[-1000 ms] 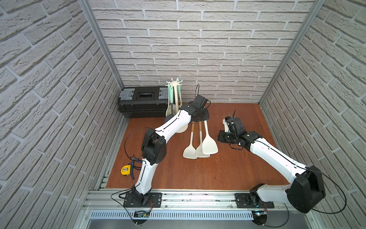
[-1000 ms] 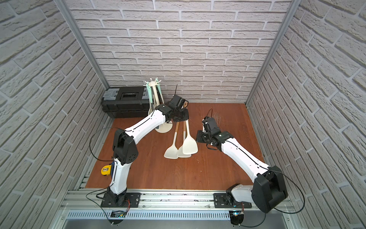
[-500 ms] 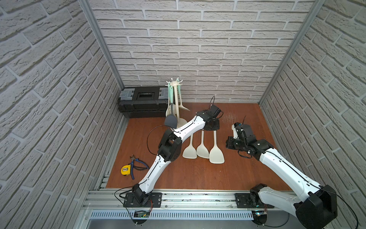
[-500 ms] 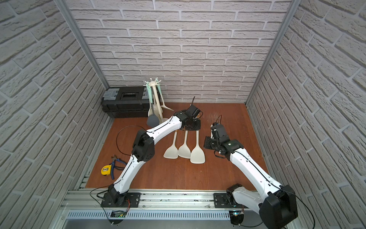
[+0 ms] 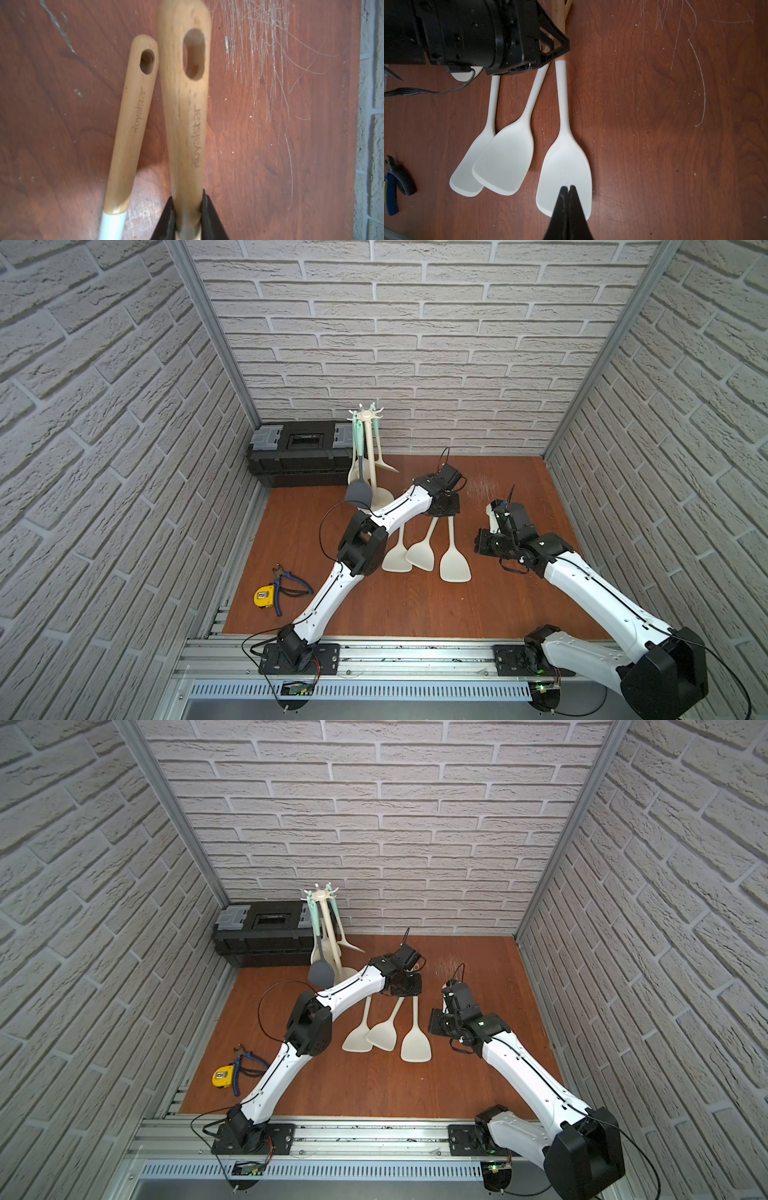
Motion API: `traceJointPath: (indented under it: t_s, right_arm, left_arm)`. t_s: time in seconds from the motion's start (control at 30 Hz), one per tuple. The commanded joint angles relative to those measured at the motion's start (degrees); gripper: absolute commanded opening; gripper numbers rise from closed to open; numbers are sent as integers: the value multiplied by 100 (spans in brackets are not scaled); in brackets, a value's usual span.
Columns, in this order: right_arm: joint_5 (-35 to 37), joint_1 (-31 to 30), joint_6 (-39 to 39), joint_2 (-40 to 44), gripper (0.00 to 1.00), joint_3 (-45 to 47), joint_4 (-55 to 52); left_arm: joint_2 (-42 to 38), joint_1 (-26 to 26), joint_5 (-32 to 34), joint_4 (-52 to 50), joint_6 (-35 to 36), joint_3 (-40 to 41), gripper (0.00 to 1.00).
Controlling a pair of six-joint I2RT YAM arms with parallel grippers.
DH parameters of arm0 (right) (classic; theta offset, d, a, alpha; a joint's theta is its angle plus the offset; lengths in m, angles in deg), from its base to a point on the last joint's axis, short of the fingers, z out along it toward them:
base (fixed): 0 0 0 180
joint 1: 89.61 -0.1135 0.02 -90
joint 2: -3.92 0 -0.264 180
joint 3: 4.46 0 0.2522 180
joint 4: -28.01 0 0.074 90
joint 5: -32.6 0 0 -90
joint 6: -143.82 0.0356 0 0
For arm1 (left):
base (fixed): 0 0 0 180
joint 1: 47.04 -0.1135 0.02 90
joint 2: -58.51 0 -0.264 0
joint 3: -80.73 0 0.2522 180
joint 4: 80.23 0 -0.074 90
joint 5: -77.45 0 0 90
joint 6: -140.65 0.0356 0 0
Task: Take the spatula off the kitchen utensil rack
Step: Place the spatula at the center of the board.
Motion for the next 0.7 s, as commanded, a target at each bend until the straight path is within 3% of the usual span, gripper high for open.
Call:
traceJointPath:
  t_s: [0.0,0.23,0.67]
  right_arm:
    - [3,41,-81,-62,3,68,104]
    - [-47,62,-99,-185,3,109,172]
    - [-97,75,-11,-265,3,208,245]
  left_arm:
    - [104,-44,30,-7,222,-400,0]
    - [407,-67,343,-217,492,-508,0]
    - [947,-171,249,34,473,-669,0]
